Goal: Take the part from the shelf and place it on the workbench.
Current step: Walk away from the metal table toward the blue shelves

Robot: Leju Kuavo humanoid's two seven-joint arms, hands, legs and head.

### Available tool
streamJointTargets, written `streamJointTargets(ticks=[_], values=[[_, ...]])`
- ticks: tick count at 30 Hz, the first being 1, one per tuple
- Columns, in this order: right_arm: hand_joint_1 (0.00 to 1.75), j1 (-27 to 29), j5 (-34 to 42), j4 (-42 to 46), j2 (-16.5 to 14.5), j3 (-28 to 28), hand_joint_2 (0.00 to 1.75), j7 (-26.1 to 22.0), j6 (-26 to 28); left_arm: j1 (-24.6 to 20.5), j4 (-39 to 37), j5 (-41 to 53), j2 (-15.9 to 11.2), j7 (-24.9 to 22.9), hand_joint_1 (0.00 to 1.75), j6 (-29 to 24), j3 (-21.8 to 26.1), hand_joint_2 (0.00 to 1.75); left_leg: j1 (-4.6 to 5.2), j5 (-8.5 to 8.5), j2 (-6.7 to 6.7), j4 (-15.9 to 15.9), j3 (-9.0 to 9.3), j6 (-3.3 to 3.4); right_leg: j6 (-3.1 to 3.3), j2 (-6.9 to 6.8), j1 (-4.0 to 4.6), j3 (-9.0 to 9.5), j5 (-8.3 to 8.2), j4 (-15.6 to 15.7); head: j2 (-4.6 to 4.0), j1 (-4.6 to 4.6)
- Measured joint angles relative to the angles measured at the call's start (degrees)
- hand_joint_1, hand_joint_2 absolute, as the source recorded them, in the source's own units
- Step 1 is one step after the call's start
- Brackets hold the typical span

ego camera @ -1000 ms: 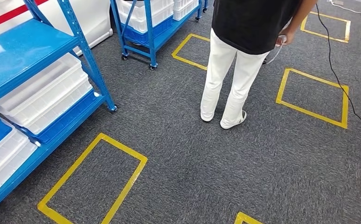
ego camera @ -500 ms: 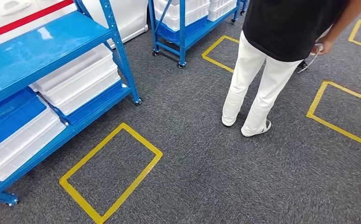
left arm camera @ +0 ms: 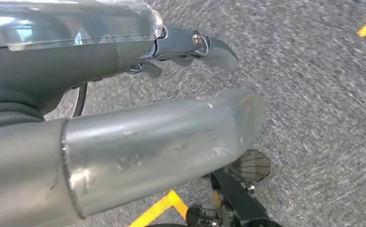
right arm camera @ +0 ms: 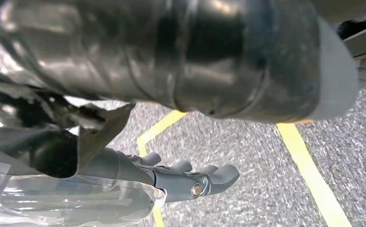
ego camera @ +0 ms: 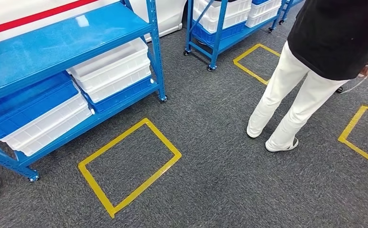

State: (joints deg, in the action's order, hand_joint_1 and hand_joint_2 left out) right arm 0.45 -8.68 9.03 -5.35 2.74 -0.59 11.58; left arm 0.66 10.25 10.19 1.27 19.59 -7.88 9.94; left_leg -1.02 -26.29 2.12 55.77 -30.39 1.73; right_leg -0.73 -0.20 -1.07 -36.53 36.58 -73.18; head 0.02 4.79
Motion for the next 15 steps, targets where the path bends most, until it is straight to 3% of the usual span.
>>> streamJointTargets(ticks=[2,4,6,8,10,12,14,15], values=[[0.0,0.05,0.0,0.0,0.03,0.06,0.0,0.0,0.0,0.05,0.0,0.0,0.07,-0.01,0.0,0.01,0.0,0.0,-0.19,-0.07,1.55,0.37,-0.03,-0.38,-0.18,0.81,-0.42,2.63,-4.08,5.68,0.0,0.0],[0.0,0.25,0.0,-0.03,0.05,0.11,0.0,0.02,0.01,-0.04,0.0,-0.01,0.12,0.01,0.0,0.01,0.01,0.0,-0.22,-0.29,2.95,1.05,-0.44,-1.19,-0.18,3.36,-0.68,5.55,-6.77,12.28,0.0,-0.01],[0.0,0.26,0.02,-0.05,0.04,0.13,0.0,0.04,0.02,-0.06,0.0,-0.07,0.13,0.07,0.0,0.01,0.03,0.0,-0.24,-0.24,4.1,1.4,-1.08,-2.15,0.16,4.52,-0.5,6.23,-6.97,14.27,0.0,-0.02],[0.0,0.06,0.09,-0.04,0.04,0.14,0.0,0.04,0.02,0.15,0.0,-0.2,0.15,0.1,0.0,0.02,0.04,0.0,-0.48,-0.08,4.7,1.44,-1.54,-2.91,0.91,3.17,-0.41,6.18,-7.25,14.4,0.0,-0.03],[0.0,0.09,0.16,-0.04,0.05,0.17,0.0,0.04,0.04,0.25,0.0,-0.34,0.2,0.1,0.0,0.03,0.07,0.0,-0.51,-1.75,2.51,3.84,-2.77,-3.3,1.88,1.66,-0.44,6.24,-7.56,14.82,0.0,-0.06],[0.0,0.28,0.17,-0.05,0.04,0.2,0.0,0.06,0.06,0.06,0.0,-0.4,0.2,0.09,0.0,0.02,0.11,0.0,-0.42,-5.74,-0.57,10.65,-5.89,-3.42,2.49,-0.01,-0.1,6.09,-7.65,14.98,0.0,-0.09],[0.0,0.38,0.17,-0.07,0.02,0.21,0.0,0.09,0.05,-0.03,0.0,-0.42,0.17,0.08,0.0,0.02,0.16,0.0,-0.41,-8.48,-1.51,17.23,-8.77,-3.48,2.67,-1.75,0.31,5.87,-7.6,14.89,0.0,-0.09],[0.0,0.37,0.17,-0.07,0.02,0.21,0.0,0.11,0.04,0.05,0.0,-0.43,0.17,0.06,0.0,0.03,0.19,0.0,-0.39,-8.3,-1.66,17.96,-8.87,-3.41,2.73,-2.52,0.46,5.82,-7.55,14.83,0.0,-0.09]])
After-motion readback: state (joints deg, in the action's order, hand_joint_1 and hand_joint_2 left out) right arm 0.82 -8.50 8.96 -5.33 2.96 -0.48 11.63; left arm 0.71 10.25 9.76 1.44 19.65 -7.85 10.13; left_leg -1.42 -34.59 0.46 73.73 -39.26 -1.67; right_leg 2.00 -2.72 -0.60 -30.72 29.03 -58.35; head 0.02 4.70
